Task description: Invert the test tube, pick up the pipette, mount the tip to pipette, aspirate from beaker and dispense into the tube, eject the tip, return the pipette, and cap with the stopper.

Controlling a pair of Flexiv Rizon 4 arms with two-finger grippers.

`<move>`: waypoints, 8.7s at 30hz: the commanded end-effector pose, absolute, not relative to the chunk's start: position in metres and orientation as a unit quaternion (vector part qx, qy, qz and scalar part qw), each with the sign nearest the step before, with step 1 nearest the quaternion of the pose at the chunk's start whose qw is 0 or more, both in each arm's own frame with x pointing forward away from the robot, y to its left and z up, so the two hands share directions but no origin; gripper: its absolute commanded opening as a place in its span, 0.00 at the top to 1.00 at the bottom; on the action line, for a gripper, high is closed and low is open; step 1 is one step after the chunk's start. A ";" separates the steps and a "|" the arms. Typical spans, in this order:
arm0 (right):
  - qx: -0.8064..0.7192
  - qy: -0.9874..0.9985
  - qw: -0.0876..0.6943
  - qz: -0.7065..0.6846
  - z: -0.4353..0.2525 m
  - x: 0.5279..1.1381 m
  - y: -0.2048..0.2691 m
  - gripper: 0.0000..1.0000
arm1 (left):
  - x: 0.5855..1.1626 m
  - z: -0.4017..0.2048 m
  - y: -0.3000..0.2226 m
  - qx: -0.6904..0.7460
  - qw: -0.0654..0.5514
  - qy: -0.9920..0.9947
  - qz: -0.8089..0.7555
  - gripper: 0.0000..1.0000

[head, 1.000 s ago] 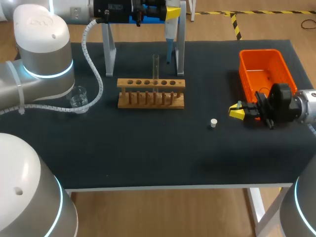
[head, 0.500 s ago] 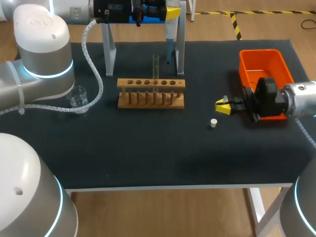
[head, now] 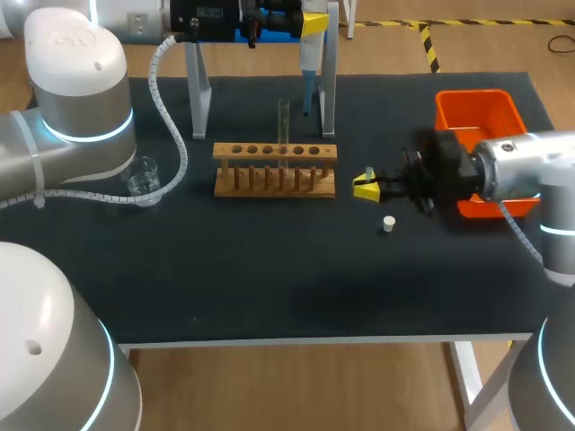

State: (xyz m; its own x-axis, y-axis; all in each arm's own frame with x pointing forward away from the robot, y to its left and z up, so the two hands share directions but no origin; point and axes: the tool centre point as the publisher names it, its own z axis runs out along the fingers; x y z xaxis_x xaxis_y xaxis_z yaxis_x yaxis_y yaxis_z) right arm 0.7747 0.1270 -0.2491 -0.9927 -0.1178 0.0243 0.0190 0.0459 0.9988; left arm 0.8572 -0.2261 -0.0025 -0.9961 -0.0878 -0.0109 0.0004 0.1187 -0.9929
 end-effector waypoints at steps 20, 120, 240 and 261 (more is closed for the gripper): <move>0.033 -0.723 0.052 -0.688 -0.252 0.766 0.133 1.00 | 0.847 0.000 -0.228 -0.041 0.001 0.728 -0.684 1.00; 0.002 -0.716 0.035 -0.697 -0.228 0.828 0.205 1.00 | 0.847 0.000 -0.227 -0.043 -0.006 0.732 -0.680 1.00; 0.005 -0.718 0.028 -0.695 -0.206 0.833 0.203 1.00 | 0.847 0.000 -0.227 -0.043 -0.006 0.732 -0.680 1.00; 0.005 -0.719 0.026 -0.694 -0.205 0.834 0.199 1.00 | 0.847 0.000 -0.227 -0.043 -0.006 0.732 -0.680 1.00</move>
